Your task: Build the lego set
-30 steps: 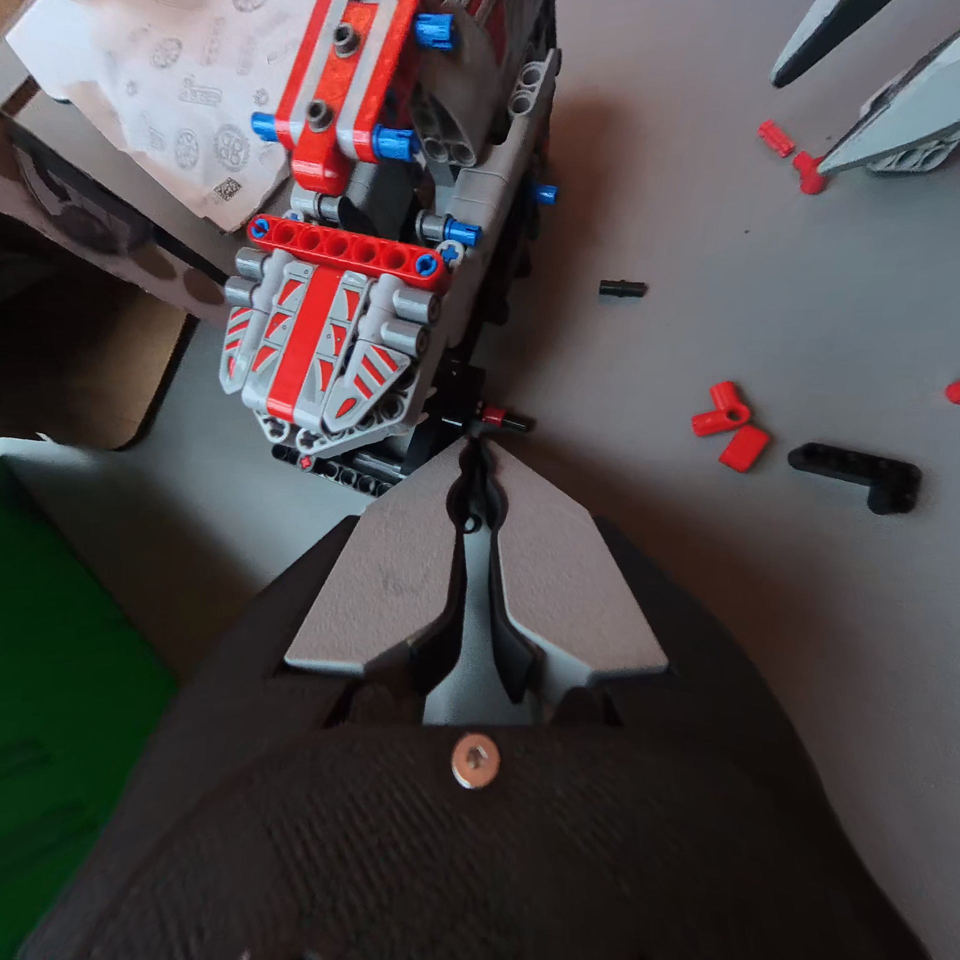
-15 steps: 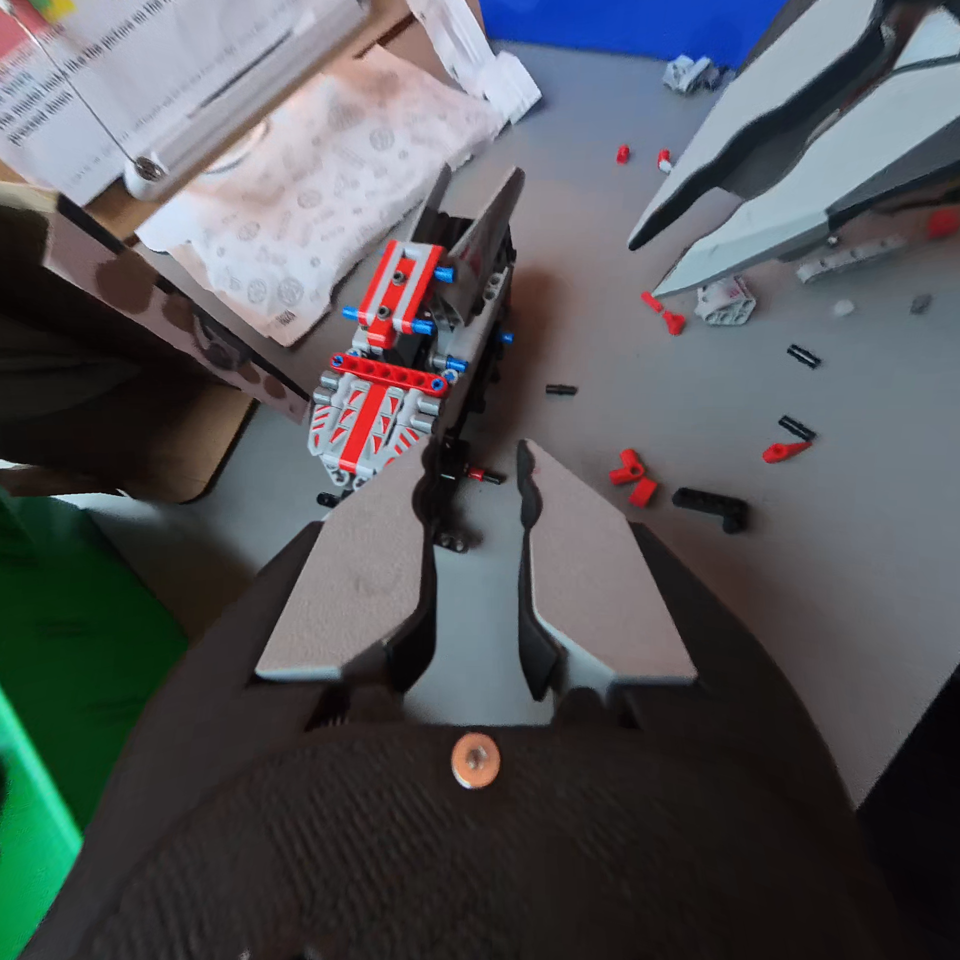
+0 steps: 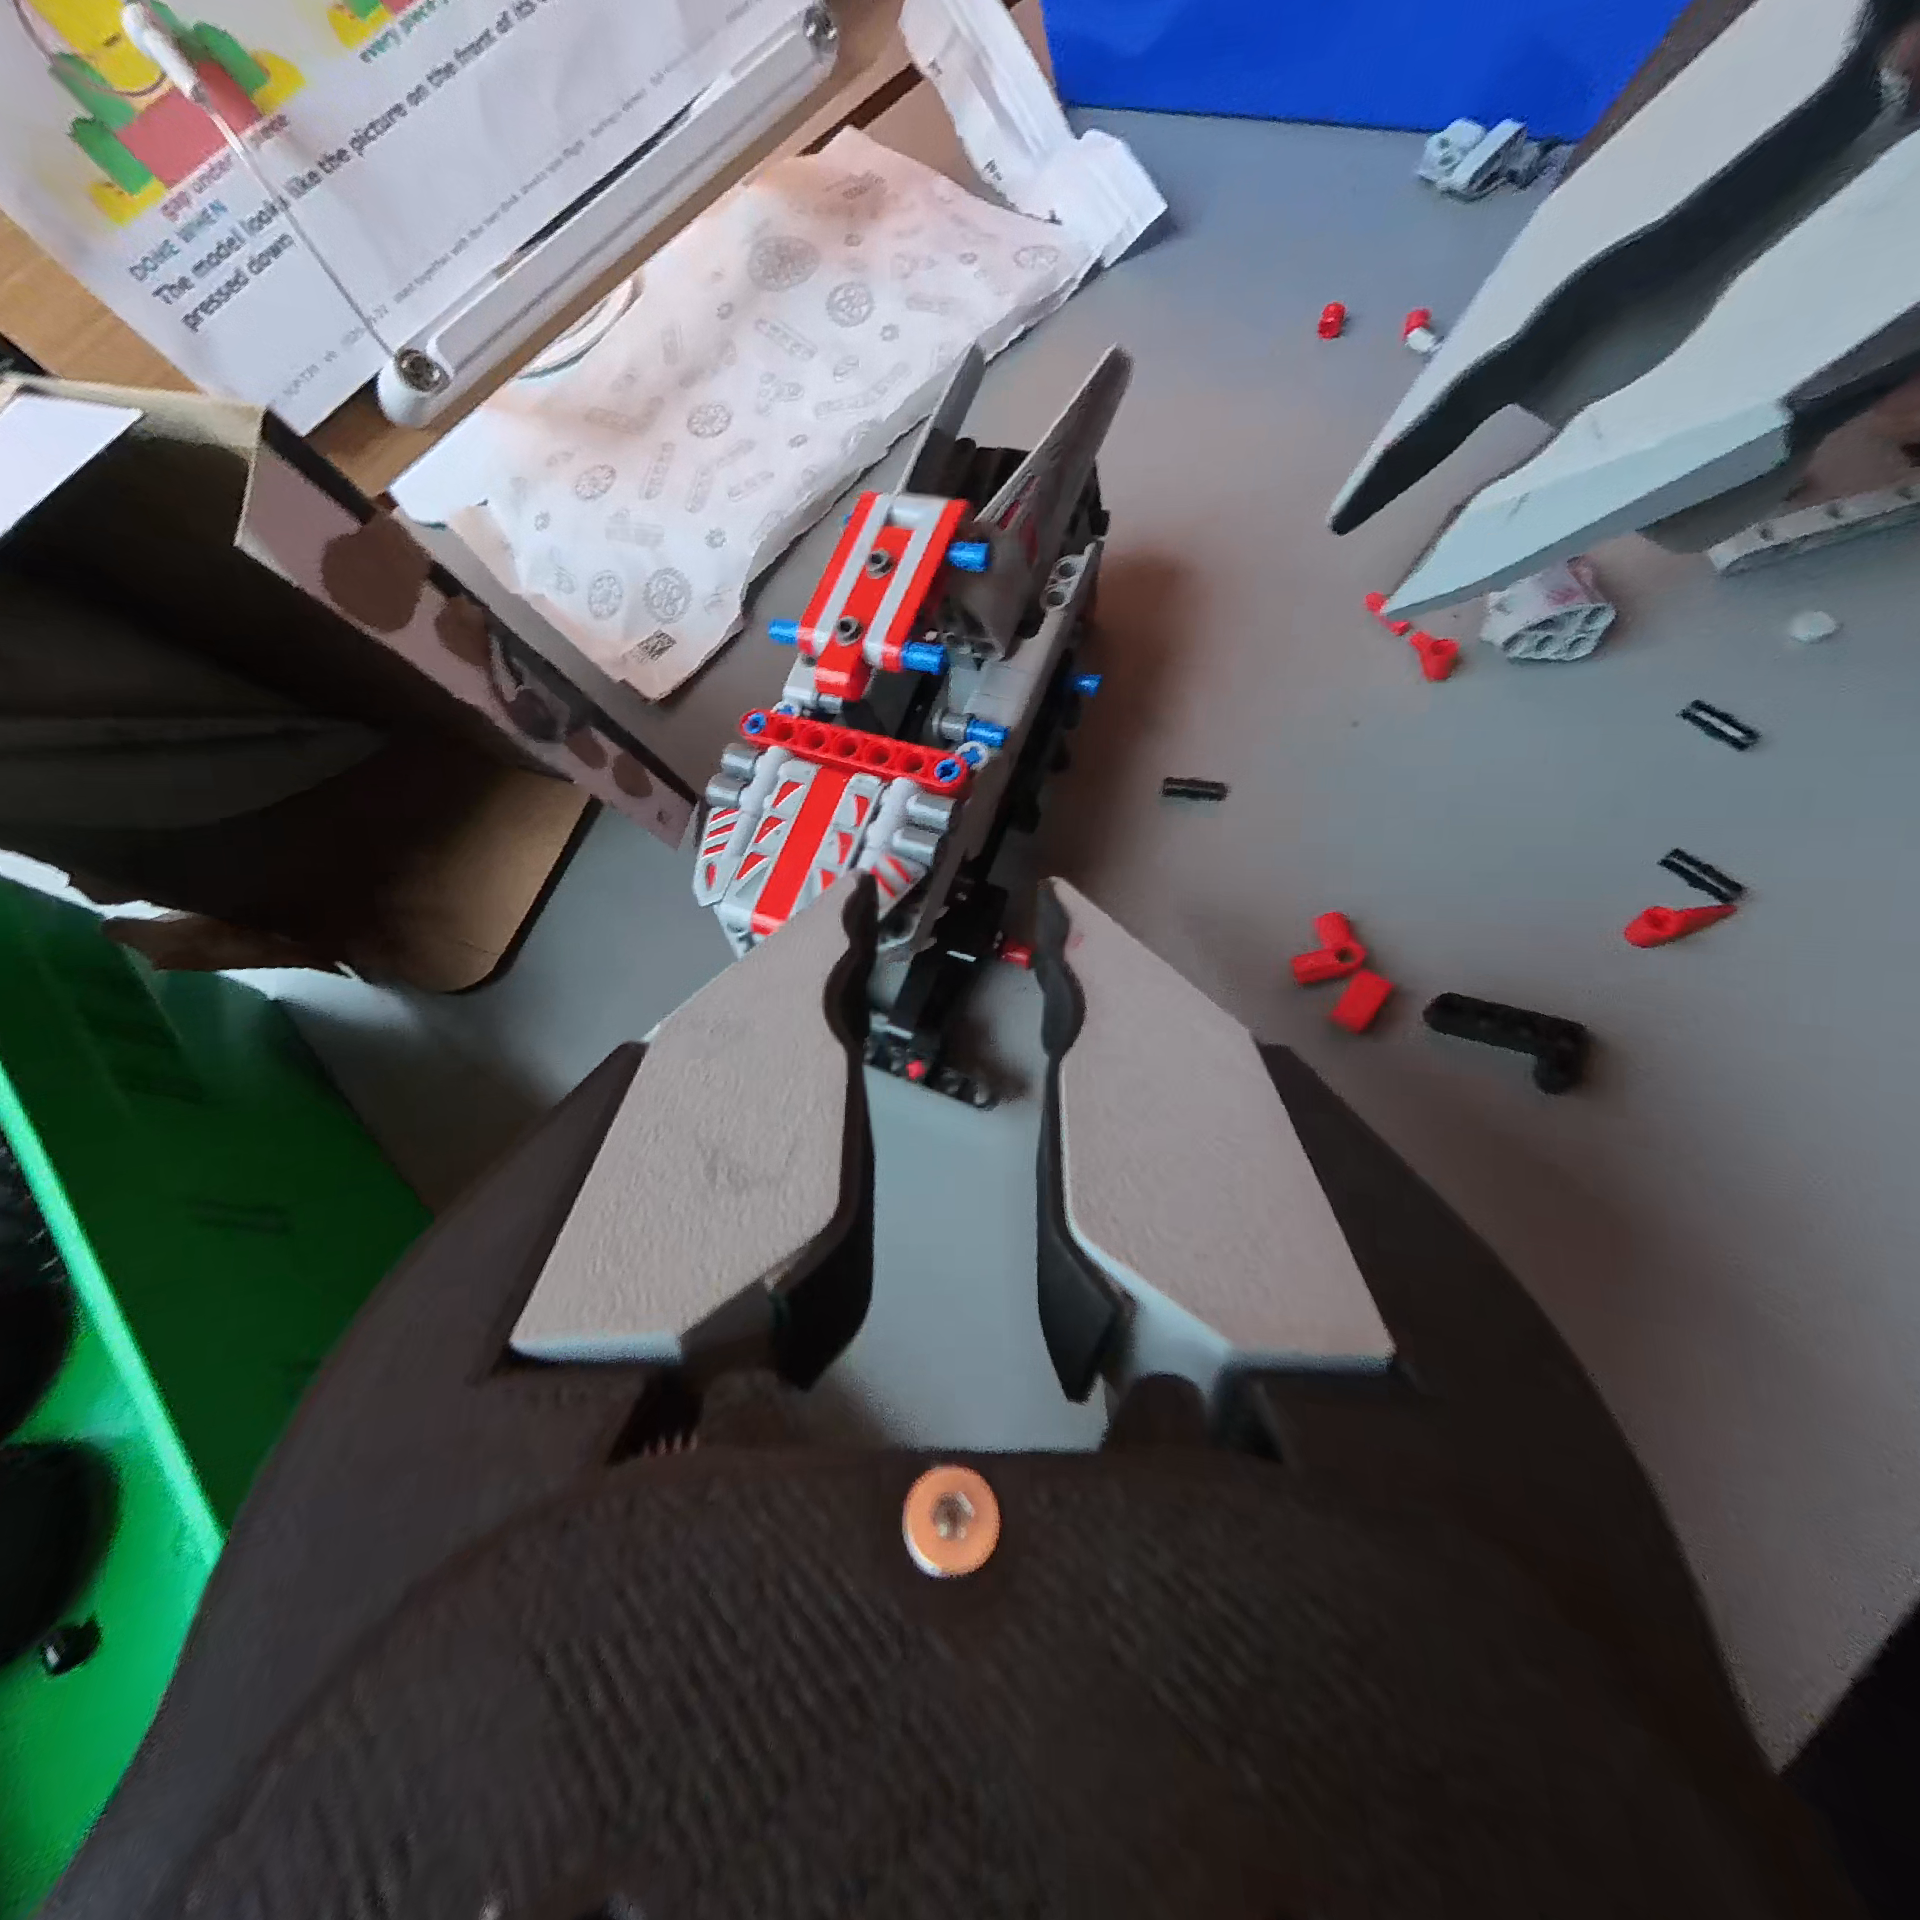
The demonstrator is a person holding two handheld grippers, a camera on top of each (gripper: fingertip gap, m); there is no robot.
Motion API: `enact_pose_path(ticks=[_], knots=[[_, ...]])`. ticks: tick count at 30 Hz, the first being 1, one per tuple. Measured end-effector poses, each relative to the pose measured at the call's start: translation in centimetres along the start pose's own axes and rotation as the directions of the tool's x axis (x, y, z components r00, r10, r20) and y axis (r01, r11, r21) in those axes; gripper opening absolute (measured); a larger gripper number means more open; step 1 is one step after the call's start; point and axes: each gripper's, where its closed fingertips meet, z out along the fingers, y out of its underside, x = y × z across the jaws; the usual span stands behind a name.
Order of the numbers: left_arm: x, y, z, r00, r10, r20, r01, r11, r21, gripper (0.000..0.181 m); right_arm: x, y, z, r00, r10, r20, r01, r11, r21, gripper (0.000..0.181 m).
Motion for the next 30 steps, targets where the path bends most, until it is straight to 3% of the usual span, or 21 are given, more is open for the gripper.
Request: enact_pose_path(ticks=[11, 16, 23, 26, 30], knots=[[-0.4, 0.3, 0.3, 1.0, 0.007, 0.018, -0.007, 1.0, 0.004, 0.026, 0.2, -0.1, -0.1, 1.0, -0.007, -0.006, 0.007, 1.0, 0.011, 0.023], [-0.1, -0.6, -0.3, 0.999, 0.045, 0.011, -0.045, 0.998, 0.031, 0.026, 1.5, -0.6, -0.7, 0.999, 0.006, -0.041, -0.005, 0.999, 0.045, 0.032], [0.2, -2.7, -0.2, 0.997, 0.072, -0.038, -0.07, 0.996, 0.062, 0.029, 4.0, -5.0, -0.5, 0.999, -0.004, -0.045, 0.01, 0.989, 0.146, 0.048], [-0.4, -4.3, 0.6, 0.994, 0.094, -0.055, -0.089, 0.992, 0.095, 0.03, 5.0, -5.4, 1.9, 0.997, -0.072, -0.02, 0.073, 0.994, 0.087, 0.042], [-0.4, -3.0, 2.9, 0.985, 0.115, -0.127, -0.117, 0.993, -0.013, 0.047, 4.6, -4.6, 3.7, 0.992, -0.116, 0.043, 0.115, 0.993, 0.029, 0.024]])
